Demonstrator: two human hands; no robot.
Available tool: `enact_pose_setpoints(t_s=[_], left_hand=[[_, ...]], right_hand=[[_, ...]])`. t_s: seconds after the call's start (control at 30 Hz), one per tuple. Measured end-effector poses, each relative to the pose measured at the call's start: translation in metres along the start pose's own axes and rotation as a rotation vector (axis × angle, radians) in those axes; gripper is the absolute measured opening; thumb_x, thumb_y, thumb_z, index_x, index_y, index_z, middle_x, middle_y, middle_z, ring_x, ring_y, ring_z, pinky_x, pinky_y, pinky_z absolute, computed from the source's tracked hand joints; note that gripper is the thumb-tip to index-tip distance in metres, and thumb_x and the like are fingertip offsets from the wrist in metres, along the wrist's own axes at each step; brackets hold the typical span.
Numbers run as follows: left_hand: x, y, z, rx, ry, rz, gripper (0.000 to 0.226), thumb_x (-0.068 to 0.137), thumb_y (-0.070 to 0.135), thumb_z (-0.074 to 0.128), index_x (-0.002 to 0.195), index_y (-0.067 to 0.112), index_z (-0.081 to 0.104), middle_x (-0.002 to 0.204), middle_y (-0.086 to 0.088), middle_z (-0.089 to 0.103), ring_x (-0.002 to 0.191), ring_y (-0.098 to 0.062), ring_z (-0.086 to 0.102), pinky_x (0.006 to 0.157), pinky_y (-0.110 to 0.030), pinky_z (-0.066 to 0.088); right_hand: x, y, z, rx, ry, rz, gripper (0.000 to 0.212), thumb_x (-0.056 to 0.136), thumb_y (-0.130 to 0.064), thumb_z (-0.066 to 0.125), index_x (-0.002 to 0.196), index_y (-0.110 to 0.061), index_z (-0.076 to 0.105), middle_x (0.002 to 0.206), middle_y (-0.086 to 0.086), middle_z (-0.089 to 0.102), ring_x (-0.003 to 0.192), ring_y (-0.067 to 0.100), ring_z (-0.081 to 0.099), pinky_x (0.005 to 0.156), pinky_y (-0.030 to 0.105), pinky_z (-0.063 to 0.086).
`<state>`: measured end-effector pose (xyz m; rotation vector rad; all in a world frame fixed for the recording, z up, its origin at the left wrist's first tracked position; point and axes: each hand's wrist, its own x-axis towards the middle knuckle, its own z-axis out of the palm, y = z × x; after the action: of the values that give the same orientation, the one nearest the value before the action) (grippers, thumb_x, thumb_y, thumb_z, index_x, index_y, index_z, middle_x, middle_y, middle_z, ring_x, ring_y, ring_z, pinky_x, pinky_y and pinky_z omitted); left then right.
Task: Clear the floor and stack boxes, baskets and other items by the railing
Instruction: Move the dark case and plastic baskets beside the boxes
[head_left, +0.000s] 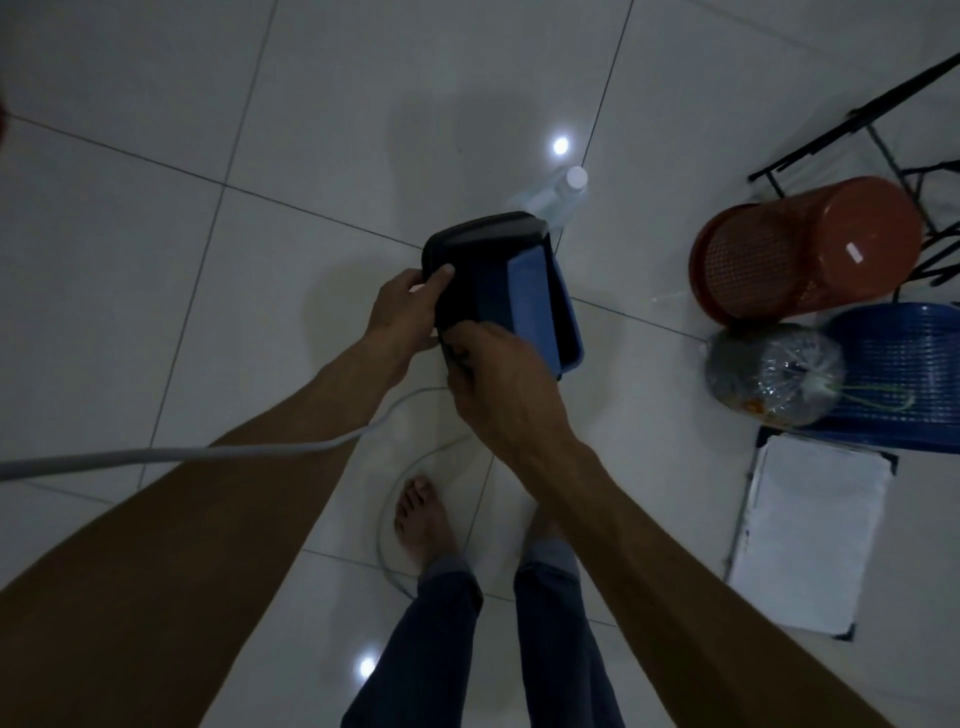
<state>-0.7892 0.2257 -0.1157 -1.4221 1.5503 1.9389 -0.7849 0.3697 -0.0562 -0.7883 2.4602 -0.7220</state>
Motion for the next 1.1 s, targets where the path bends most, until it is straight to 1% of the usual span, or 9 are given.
enact_pose_setpoints(t_s=[0.17, 0.33, 0.4, 0.47, 0.53, 0.63, 0.8, 1.0, 1.1], left_hand=[[0.002, -0.001, -0.001, -0.014, -0.008, 0.02, 0.05, 0.091, 0.051, 0.066, 0.129, 0.019, 0.062, 0.114, -0.004, 0.071, 0.1, -0.019, 0.07, 0.08, -0.033, 0.062], [0.007, 0.001, 0.003, 0.015, 0.03, 0.014, 0.043, 0.096, 0.04, 0.063, 0.132, 0.015, 0.062, 0.116, -0.011, 0.069, 0.101, -0.024, 0.069, 0.073, -0.032, 0.061], [0.008, -0.001, 0.0, -0.008, 0.038, -0.016, 0.039, 0.099, 0.037, 0.06, 0.131, 0.016, 0.062, 0.114, -0.009, 0.07, 0.1, -0.023, 0.069, 0.076, -0.033, 0.061], [0.003, -0.001, -0.002, -0.043, 0.01, -0.04, 0.028, 0.099, 0.033, 0.062, 0.122, 0.018, 0.067, 0.109, -0.006, 0.072, 0.098, -0.021, 0.07, 0.078, -0.03, 0.061], [-0.002, 0.002, -0.003, -0.14, -0.002, -0.098, 0.021, 0.099, 0.032, 0.062, 0.113, 0.019, 0.07, 0.108, -0.005, 0.072, 0.098, -0.021, 0.069, 0.081, -0.031, 0.06], [-0.004, 0.004, -0.007, -0.399, -0.015, -0.21, 0.035, 0.102, 0.037, 0.047, 0.126, 0.019, 0.063, 0.118, -0.008, 0.066, 0.104, -0.023, 0.063, 0.096, -0.04, 0.054], [-0.002, -0.008, -0.003, 0.02, -0.101, -0.164, 0.075, 0.082, 0.067, 0.066, 0.145, 0.031, 0.047, 0.139, 0.004, 0.053, 0.125, -0.018, 0.05, 0.108, -0.045, 0.044], [0.007, -0.021, 0.008, 0.068, -0.135, -0.188, 0.062, 0.098, 0.051, 0.054, 0.154, 0.036, 0.03, 0.14, 0.004, 0.055, 0.114, -0.017, 0.058, 0.094, -0.038, 0.052], [0.012, -0.021, 0.013, 0.153, -0.13, -0.199, 0.067, 0.101, 0.049, 0.047, 0.158, 0.036, 0.016, 0.143, 0.001, 0.053, 0.115, -0.019, 0.059, 0.093, -0.038, 0.054]], right_hand=[[-0.007, 0.016, -0.03, 0.207, 0.515, 0.182, 0.034, 0.092, -0.018, 0.068, 0.12, -0.008, 0.053, 0.112, 0.001, 0.056, 0.101, 0.01, 0.055, 0.081, 0.023, 0.052], [0.017, 0.016, -0.049, 0.435, 0.663, 0.348, 0.035, 0.094, -0.024, 0.067, 0.119, -0.014, 0.046, 0.078, -0.012, 0.049, 0.067, -0.001, 0.053, 0.062, 0.012, 0.046], [0.022, 0.025, -0.053, 0.485, 0.705, 0.44, 0.034, 0.094, -0.028, 0.067, 0.12, -0.012, 0.051, 0.071, -0.005, 0.052, 0.062, 0.001, 0.054, 0.06, 0.013, 0.045], [0.025, 0.041, -0.051, 0.46, 0.595, 0.509, 0.046, 0.092, -0.038, 0.069, 0.126, -0.014, 0.05, 0.082, 0.002, 0.059, 0.072, 0.007, 0.058, 0.065, 0.024, 0.052], [0.024, 0.059, -0.043, 0.419, 0.33, 0.58, 0.07, 0.085, -0.048, 0.074, 0.138, -0.015, 0.041, 0.113, 0.005, 0.056, 0.098, 0.015, 0.058, 0.077, 0.033, 0.055], [0.023, 0.081, -0.026, 0.338, 0.09, 0.587, 0.096, 0.077, -0.052, 0.08, 0.149, -0.01, 0.031, 0.138, 0.012, 0.039, 0.124, 0.026, 0.046, 0.1, 0.045, 0.049], [0.033, 0.092, -0.018, 0.348, -0.077, 0.573, 0.104, 0.072, -0.061, 0.079, 0.152, -0.017, 0.03, 0.151, 0.013, 0.033, 0.137, 0.03, 0.036, 0.111, 0.048, 0.04], [0.046, 0.092, -0.014, 0.407, -0.023, 0.611, 0.105, 0.066, -0.084, 0.063, 0.145, -0.021, 0.039, 0.141, 0.008, 0.048, 0.129, 0.03, 0.047, 0.107, 0.049, 0.044], [0.052, 0.1, -0.015, 0.362, 0.032, 0.679, 0.076, 0.094, -0.067, 0.044, 0.148, -0.013, 0.038, 0.145, 0.017, 0.043, 0.134, 0.034, 0.038, 0.115, 0.048, 0.031]])
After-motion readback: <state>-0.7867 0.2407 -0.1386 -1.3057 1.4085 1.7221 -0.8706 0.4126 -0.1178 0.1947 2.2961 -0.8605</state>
